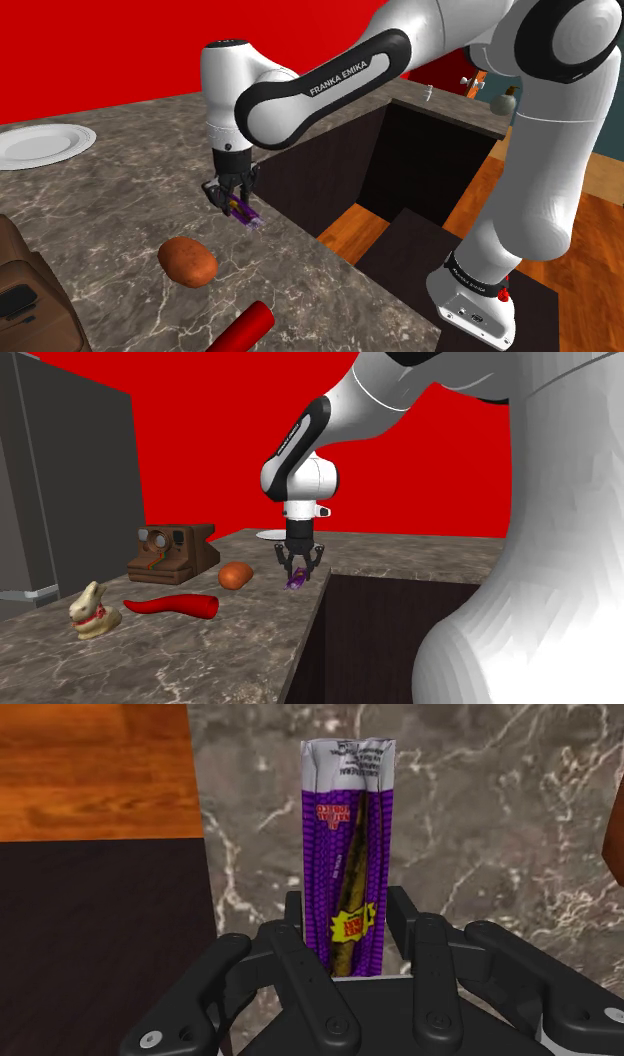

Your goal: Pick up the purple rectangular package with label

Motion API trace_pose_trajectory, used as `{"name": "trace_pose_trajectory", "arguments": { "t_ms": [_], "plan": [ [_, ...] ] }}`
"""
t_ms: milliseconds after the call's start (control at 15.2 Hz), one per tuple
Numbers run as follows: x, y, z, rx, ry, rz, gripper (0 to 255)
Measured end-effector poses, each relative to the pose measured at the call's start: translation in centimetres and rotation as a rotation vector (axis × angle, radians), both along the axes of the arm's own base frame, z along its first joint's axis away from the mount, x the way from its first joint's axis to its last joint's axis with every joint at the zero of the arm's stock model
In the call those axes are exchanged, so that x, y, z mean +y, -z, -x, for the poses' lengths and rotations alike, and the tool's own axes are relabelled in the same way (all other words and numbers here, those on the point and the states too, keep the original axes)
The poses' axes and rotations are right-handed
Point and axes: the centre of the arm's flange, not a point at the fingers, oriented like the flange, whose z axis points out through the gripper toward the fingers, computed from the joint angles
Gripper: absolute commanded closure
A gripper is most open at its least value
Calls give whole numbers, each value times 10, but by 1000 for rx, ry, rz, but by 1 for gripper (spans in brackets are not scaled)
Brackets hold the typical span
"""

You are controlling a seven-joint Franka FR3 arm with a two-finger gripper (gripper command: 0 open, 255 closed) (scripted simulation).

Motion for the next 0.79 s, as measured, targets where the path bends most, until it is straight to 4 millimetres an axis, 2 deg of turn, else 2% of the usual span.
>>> {"name": "trace_pose_trajectory", "arguments": {
  "t_ms": [792],
  "plan": [
    [1,-61,0,-1,0,0,255]
  ]
}}
